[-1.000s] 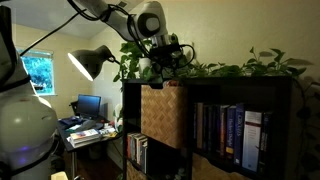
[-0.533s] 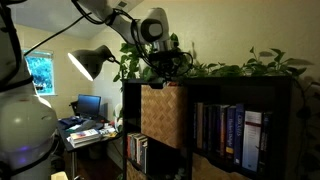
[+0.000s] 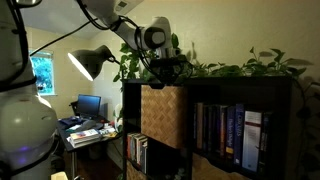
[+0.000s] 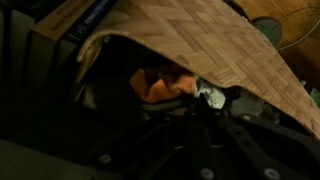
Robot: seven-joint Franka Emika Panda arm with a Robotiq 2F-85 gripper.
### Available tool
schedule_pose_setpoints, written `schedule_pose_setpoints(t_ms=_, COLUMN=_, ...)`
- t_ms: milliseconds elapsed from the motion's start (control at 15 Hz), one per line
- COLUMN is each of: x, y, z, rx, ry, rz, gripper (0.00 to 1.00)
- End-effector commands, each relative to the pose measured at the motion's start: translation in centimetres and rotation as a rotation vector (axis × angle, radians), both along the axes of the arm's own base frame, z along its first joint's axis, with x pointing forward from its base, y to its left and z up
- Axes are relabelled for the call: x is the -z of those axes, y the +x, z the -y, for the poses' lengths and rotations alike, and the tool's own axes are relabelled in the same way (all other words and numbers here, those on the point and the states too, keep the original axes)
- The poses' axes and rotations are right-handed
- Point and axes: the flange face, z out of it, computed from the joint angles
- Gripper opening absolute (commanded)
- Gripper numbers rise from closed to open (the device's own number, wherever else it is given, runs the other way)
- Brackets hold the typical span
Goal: Open the top drawer, put the objects on top of the cabinet in the drawer, then close it
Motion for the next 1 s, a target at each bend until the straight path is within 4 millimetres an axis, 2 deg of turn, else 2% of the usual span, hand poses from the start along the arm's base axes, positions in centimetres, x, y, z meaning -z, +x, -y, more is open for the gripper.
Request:
schedule_pose_setpoints(t_ms=0, x=1.5, y=0.4, z=-0.3, rx=0.011, ry=-0.005, rz=-0.056, gripper=0.04)
schedule_pose_setpoints(t_ms=200, x=2.0, y=0.7, z=-0.5, rx=0.001, ry=-0.041, rz=-0.082, gripper=0.03)
schedule_pose_setpoints(t_ms=333, x=1.2, y=0.6, z=-0.7, rx=-0.007, ry=-0.062, rz=-0.085, gripper=0.04)
schedule_pose_setpoints(t_ms=400, x=0.4, y=0.6, z=-0.9, rx=-0.012, ry=-0.076, rz=-0.081, gripper=0.29)
schedule_pose_setpoints(t_ms=467, x=-0.7, y=0.6, z=-1.0, rx=-0.016, ry=-0.091, rz=-0.069, gripper=0.3)
schedule_pose_setpoints(t_ms=533, x=-1.6, y=0.6, z=-1.1, rx=-0.019, ry=-0.104, rz=-0.057, gripper=0.35)
schedule_pose_setpoints(t_ms=733, x=-4.6, y=0.6, z=-1.5, rx=-0.012, ry=-0.131, rz=-0.01, gripper=0.54)
schedule_pose_setpoints(t_ms=933, x=-6.4, y=0.4, z=-1.5, rx=-0.001, ry=-0.143, rz=0.003, gripper=0.73)
